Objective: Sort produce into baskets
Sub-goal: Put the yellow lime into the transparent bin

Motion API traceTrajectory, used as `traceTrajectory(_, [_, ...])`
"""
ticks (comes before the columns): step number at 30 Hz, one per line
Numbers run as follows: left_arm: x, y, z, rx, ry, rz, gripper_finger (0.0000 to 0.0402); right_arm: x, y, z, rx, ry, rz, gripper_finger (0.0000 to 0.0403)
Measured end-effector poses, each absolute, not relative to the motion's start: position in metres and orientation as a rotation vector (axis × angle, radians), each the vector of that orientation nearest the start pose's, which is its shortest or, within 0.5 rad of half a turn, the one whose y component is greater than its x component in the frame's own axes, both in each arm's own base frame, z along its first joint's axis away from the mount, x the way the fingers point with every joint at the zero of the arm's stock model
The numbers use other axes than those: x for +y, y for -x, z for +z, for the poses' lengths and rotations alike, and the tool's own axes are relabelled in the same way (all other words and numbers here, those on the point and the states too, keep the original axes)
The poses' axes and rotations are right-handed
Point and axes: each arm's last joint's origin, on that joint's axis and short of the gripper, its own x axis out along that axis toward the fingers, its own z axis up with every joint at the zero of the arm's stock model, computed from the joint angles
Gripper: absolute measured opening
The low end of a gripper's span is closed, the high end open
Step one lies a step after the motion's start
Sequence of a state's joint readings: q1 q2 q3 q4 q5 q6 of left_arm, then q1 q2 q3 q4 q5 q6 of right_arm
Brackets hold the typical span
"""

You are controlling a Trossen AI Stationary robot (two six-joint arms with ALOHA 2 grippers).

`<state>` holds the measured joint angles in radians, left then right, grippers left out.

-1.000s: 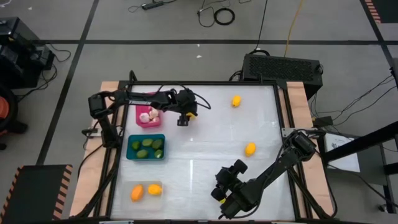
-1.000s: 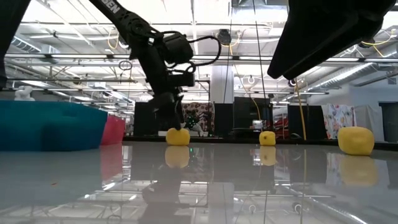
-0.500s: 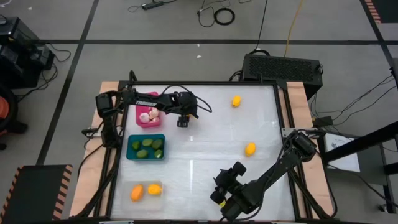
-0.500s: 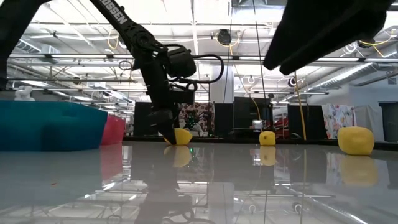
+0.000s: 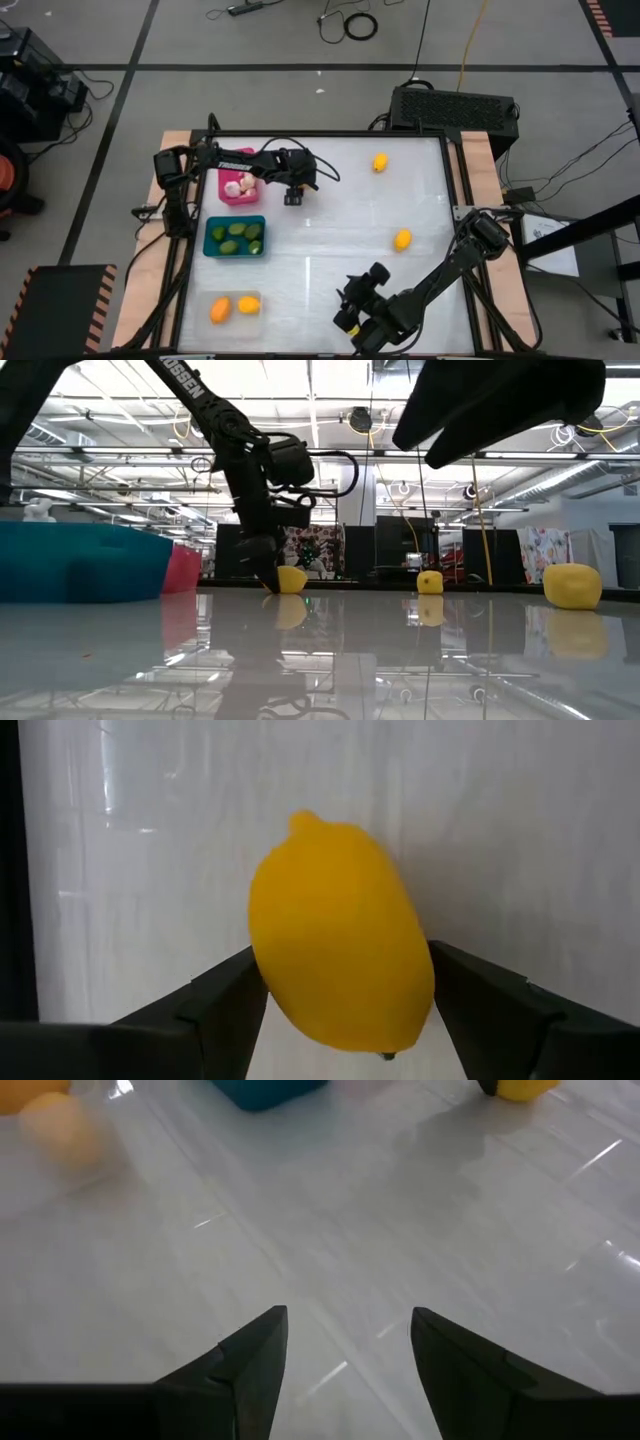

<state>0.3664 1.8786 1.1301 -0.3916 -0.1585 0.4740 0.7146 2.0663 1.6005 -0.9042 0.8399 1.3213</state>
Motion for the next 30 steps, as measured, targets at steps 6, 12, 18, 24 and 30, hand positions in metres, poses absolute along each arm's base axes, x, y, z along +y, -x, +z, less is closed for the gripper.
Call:
traceTrajectory(6, [0.1326,-0.3331,0.1440,1.248,-0.268,0.190,0.0253,0.2572,-0.3239,0.1950,0.672,-0.245,-0.611,0.0205])
traceTrajectory(12, [0.1327,-0.3331,0.1440,1.247,-0.268,0.191,0.0251,0.2576,-0.3249,0.1953,0.679,-0.212,-0.591,0.0205])
traceTrajectory(18, [0.1325,-0.3352,0.1446,1.210,-0.246,0.155,0.0251,0.2575,-0.3250,0.1952,0.682,-0.204,-0.588,0.0205])
traceTrajectory(24, [0.1311,-0.3374,0.1451,1.176,-0.221,0.113,0.0251,0.2571,-0.3254,0.1952,0.682,-0.207,-0.589,0.0205])
traceTrajectory(30, [0.1301,-0.3378,0.1451,1.172,-0.217,0.106,0.0251,0.2569,-0.3257,0.1953,0.680,-0.216,-0.592,0.0205])
